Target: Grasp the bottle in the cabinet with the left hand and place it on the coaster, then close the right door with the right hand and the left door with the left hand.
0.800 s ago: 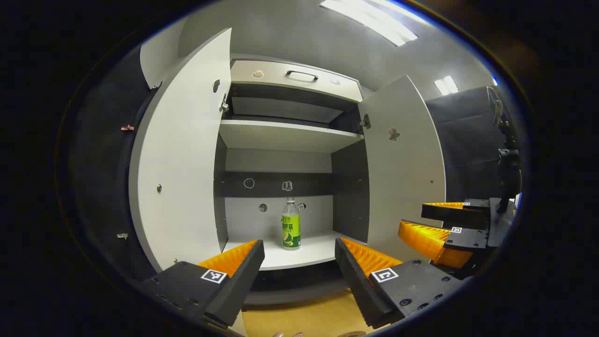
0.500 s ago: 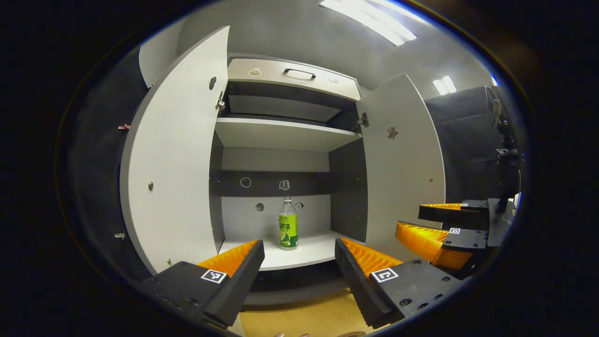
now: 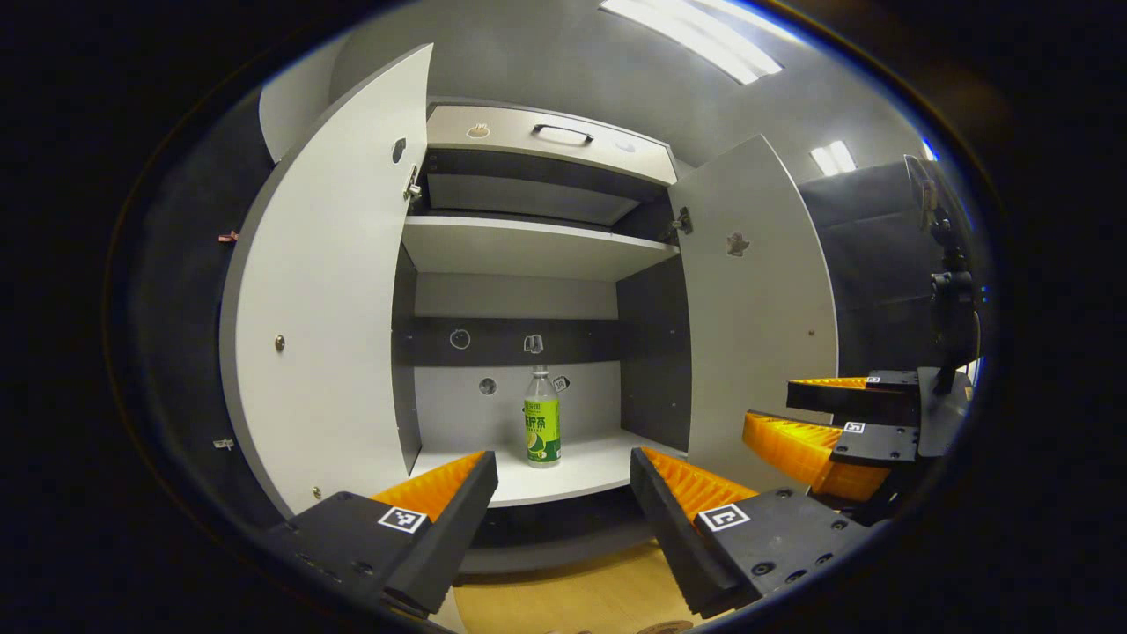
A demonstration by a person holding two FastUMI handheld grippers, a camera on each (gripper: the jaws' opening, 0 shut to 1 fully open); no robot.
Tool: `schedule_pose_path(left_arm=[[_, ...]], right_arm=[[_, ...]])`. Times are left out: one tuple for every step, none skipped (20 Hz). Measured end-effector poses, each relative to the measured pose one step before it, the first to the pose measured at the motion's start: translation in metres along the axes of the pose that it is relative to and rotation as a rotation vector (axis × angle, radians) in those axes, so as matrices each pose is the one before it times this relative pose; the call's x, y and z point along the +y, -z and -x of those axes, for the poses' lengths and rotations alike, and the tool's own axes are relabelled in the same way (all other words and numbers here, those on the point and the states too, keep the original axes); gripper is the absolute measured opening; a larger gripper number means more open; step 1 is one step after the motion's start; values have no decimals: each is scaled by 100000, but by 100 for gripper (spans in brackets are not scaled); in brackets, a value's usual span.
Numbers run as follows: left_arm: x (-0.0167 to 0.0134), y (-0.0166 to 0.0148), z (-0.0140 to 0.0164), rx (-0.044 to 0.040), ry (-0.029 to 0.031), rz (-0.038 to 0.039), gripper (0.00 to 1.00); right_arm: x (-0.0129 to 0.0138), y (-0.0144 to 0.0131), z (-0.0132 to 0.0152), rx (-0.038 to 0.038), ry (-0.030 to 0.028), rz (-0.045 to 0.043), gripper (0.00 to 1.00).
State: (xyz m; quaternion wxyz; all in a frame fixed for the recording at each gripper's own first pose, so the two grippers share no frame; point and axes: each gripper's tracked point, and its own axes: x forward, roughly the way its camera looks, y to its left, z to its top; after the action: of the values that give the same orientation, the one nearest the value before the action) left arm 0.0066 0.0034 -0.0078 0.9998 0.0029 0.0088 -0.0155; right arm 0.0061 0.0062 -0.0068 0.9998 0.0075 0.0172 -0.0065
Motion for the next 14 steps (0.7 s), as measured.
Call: schedule_pose_path(left_arm=[[98, 98, -15, 191, 729, 105, 96], [33, 157, -106, 263, 792, 440, 96], [38, 79, -97, 74, 776, 863, 96], [-30, 228, -175, 186, 989, 997, 96], [72, 38, -270, 60, 713, 880, 96], [124, 93, -249, -19, 421, 676, 96], [140, -62, -380, -127, 228, 357, 96], [82, 70, -498, -114, -219, 149, 96], [19, -77, -584, 45, -340, -34, 96], [-113, 24, -685, -253, -220, -219, 96], [-157, -107, -738, -281, -132, -313, 96], [-89, 33, -976, -74, -608, -411, 96], [-49, -74, -986, -332, -788, -507, 96], [-88, -126, -1017, -240, -792, -698, 96]], right_arm=[[67, -74, 65, -241, 407, 348, 98], [-49, -83, 103, -367, 890, 747, 98], [-238, -55, 53, -386, 1072, 1019, 98], [-120, -46, 101, -311, 1085, 1147, 98], [-155, -65, 81, -225, 1025, 956, 98], [-148, -45, 74, -172, 518, 536, 98], [-56, 37, 25, 127, 170, 82, 98], [-57, -14, 91, -117, -505, -305, 98], [-88, -76, -138, -176, -455, 25, 97], [-308, 3, -281, -505, -179, 747, 97], [-404, -71, -453, -756, -85, 1059, 97], [-339, 143, -517, -278, -384, 641, 98], [-170, 121, -554, -300, -1186, -370, 97], [-101, 149, -581, -102, -1471, -1012, 97]])
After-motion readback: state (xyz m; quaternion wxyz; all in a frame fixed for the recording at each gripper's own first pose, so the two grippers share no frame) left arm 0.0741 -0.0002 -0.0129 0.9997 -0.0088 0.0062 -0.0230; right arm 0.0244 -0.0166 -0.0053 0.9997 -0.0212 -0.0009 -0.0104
